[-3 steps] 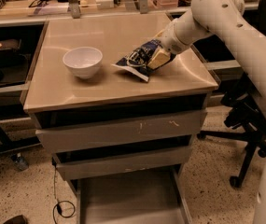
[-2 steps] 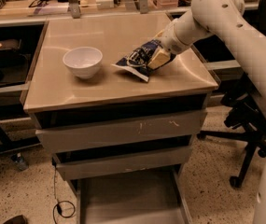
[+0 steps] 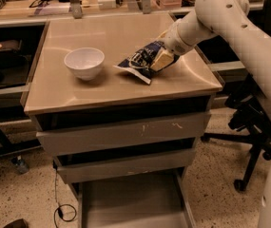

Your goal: Pick blue chip bag from bottom drawer and place on counter

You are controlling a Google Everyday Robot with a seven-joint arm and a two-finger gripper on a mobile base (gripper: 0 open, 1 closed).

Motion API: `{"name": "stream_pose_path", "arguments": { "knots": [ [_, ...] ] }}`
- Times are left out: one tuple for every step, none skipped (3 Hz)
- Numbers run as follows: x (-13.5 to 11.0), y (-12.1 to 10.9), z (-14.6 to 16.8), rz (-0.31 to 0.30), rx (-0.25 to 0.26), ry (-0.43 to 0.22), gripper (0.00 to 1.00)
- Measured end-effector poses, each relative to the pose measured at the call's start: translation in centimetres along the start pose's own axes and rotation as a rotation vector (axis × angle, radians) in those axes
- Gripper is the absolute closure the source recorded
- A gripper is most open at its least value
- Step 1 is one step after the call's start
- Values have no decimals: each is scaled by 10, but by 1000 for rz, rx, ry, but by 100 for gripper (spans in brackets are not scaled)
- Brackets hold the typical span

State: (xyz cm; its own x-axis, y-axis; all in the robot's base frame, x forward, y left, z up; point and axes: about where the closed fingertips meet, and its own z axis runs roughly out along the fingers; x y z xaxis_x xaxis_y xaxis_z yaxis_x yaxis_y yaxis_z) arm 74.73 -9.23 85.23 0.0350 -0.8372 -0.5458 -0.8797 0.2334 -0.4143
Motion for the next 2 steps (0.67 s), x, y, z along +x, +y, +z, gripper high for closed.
{"name": "stream_pose_path", "arguments": {
  "knots": [
    [0, 0, 0, 0, 0, 0, 0],
    [0, 0, 0, 0, 0, 0, 0]
  ]
}}
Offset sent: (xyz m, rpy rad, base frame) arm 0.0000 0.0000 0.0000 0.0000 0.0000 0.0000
